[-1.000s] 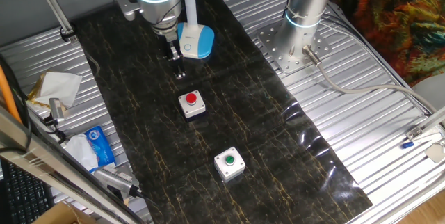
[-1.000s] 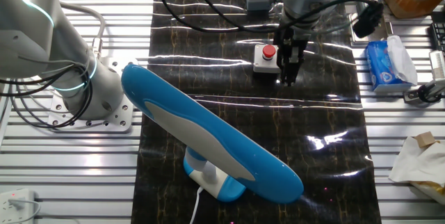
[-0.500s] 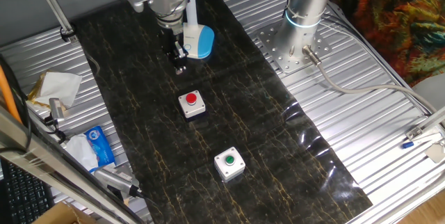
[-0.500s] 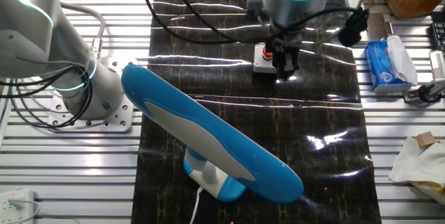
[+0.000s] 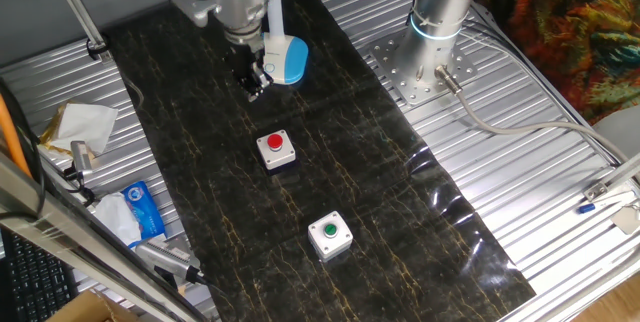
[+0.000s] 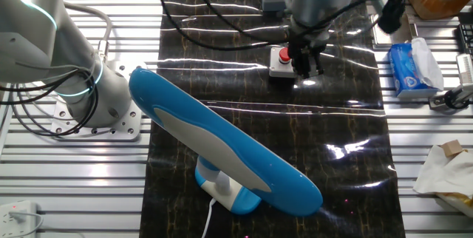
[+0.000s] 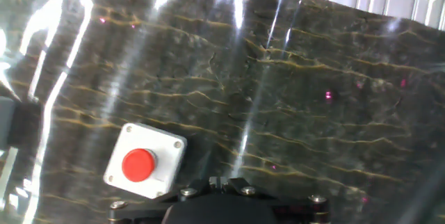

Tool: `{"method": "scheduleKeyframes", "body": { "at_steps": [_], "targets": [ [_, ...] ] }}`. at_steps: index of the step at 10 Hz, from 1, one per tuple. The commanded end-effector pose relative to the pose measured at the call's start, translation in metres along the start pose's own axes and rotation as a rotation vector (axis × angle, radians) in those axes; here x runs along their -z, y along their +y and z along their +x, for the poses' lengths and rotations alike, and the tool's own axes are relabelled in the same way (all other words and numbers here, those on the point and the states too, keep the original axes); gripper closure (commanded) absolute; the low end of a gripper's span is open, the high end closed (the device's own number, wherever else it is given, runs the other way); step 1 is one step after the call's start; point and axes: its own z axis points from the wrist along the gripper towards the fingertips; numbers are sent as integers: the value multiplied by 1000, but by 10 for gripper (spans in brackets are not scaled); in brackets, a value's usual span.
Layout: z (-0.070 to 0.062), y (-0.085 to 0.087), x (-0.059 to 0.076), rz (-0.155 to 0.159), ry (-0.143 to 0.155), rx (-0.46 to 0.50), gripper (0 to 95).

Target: Turn on the desk lamp by pressing the button

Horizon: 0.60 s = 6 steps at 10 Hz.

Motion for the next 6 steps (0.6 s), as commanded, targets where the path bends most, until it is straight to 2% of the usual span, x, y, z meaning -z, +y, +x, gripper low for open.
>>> {"method": "scheduleKeyframes", "body": {
  "at_steps": [1,4,5,6],
  "targets": [
    [4,-8,-9,322,101,-155,950],
    [18,-34,-14,327,115,-156,950],
    [20,-37,-14,329,122,-156,950],
    [28,-51,-18,319,136,-159,950]
  ]
}}
